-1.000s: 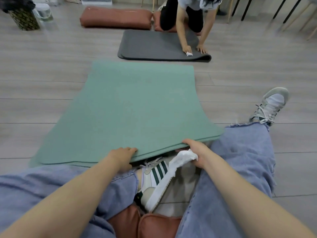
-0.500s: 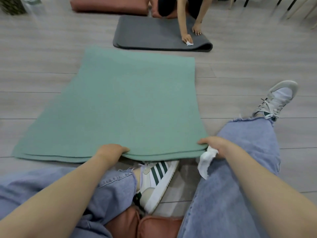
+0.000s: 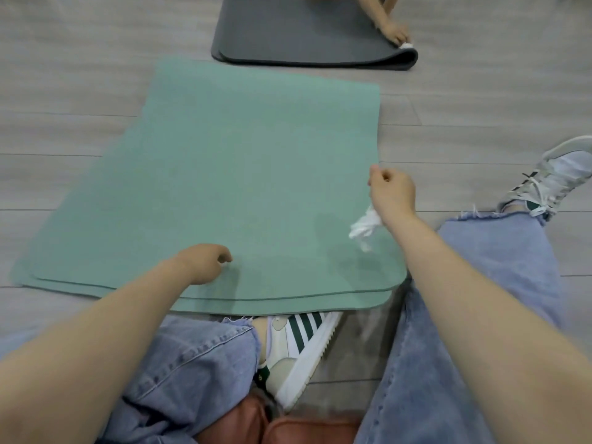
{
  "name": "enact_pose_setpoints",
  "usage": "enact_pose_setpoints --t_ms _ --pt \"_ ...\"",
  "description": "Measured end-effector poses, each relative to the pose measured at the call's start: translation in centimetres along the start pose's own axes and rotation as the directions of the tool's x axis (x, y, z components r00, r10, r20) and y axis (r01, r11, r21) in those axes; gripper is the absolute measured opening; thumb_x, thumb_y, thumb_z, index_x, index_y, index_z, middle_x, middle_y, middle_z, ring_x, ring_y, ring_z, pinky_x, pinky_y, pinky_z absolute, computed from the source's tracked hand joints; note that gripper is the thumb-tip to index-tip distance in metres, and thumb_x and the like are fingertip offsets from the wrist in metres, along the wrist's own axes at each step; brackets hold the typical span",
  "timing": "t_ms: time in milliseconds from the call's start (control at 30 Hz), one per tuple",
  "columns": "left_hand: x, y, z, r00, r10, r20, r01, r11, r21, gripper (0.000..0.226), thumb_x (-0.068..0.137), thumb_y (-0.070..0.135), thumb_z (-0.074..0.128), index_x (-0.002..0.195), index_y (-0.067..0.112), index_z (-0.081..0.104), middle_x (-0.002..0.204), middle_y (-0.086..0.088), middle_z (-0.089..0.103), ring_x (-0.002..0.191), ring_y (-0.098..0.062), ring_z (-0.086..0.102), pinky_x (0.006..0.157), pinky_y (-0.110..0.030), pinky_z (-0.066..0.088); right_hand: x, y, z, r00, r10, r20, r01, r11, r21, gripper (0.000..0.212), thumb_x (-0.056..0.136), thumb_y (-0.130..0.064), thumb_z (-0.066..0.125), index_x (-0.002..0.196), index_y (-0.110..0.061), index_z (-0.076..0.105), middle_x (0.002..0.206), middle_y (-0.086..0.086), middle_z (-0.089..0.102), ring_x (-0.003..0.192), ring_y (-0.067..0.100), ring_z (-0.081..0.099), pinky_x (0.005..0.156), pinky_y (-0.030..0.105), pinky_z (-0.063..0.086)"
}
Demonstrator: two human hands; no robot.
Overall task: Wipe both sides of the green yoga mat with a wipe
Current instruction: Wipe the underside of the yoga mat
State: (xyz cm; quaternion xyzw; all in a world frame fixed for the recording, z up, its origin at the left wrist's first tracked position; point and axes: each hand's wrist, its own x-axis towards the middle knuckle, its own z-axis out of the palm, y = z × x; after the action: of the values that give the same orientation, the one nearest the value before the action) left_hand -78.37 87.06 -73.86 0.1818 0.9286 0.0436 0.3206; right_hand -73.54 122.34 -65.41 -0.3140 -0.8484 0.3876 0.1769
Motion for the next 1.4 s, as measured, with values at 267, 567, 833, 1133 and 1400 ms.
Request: enact_pose_setpoints --t_ms 267,567,833,1133,1400 --pt "3.9 -2.6 0.4 0.976 -0.086 -0.202 0.075 0.995 -0.06 0.05 0.092 0.016 0.051 0.143 0.017 0.046 0.148 -0.007 0.043 0.133 -0.031 0.041 0.108 -0.041 0.038 -2.6 4.8 10.2 0.809 0.025 0.588 0.222 0.913 -0.344 0.017 0.09 -0.026 0.055 0.101 -0.013 0.059 0.098 0.008 0.063 0.092 0.025 0.059 0.075 0.028 0.043" --pt "9.5 -5.6 1.1 0.913 -0.134 -0.386 0.096 0.989 -0.116 0.059 0.093 0.024 0.056 0.148 0.012 0.04 0.159 -0.012 0.029 0.145 -0.033 0.025 0.118 -0.047 0.022 0.3 5.9 11.4 0.75 0.129 0.649 0.387 0.71 -0.589 0.033 0.092 -0.027 0.052 0.117 -0.005 0.051 0.119 0.017 0.047 0.106 0.034 0.054 0.086 0.033 0.042" --pt "9.9 -6.9 4.0 0.852 -0.078 -0.518 0.037 0.995 -0.088 0.066 0.089 0.046 0.026 0.149 0.023 0.042 0.158 -0.002 0.034 0.147 -0.025 0.027 0.121 -0.043 0.013 0.0 0.6 21.3 0.647 -0.228 0.727 0.518 0.831 -0.2 0.03 0.097 -0.034 0.045 0.074 -0.017 0.054 0.082 0.011 0.064 0.08 0.029 0.061 0.068 0.033 0.045" --pt "10.4 -7.1 4.4 0.772 -0.063 -0.633 -0.018 0.993 -0.121 0.06 0.086 0.033 0.034 0.14 0.017 0.055 0.151 -0.005 0.046 0.142 -0.026 0.037 0.119 -0.044 0.019 6.4 0.7 24.9 0.882 -0.187 0.431 0.352 0.872 -0.341 0.013 0.094 -0.018 0.044 0.1 -0.012 0.053 0.099 0.01 0.062 0.094 0.031 0.061 0.077 0.036 0.045" --pt "10.8 -7.1 4.4 0.754 -0.061 -0.655 -0.018 0.993 -0.113 0.059 0.084 0.031 0.035 0.137 0.015 0.057 0.148 -0.006 0.049 0.14 -0.028 0.039 0.119 -0.045 0.022 10.1 5.8 19.6 0.986 0.155 -0.067 -0.167 0.844 -0.51 0.021 0.096 -0.012 0.041 0.112 -0.001 0.046 0.113 0.024 0.06 0.105 0.04 0.059 0.083 0.042 0.046"
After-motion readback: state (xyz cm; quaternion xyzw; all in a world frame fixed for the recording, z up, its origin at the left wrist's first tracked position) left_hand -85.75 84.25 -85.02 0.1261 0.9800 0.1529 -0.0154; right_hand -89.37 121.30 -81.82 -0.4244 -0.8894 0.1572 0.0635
